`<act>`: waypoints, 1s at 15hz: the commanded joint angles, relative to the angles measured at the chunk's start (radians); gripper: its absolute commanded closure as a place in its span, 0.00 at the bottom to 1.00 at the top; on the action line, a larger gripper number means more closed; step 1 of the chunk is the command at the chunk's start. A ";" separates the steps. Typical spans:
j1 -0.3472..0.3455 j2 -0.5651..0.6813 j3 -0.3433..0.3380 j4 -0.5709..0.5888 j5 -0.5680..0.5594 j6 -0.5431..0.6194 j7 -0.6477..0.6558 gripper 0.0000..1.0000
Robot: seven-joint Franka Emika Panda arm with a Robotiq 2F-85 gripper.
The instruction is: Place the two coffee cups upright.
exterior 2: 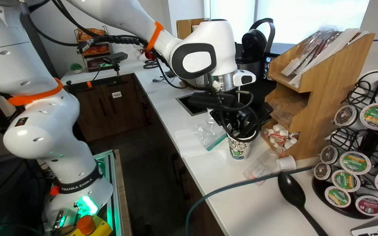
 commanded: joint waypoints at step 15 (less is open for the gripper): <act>0.043 0.082 0.039 -0.068 -0.205 0.162 0.218 0.98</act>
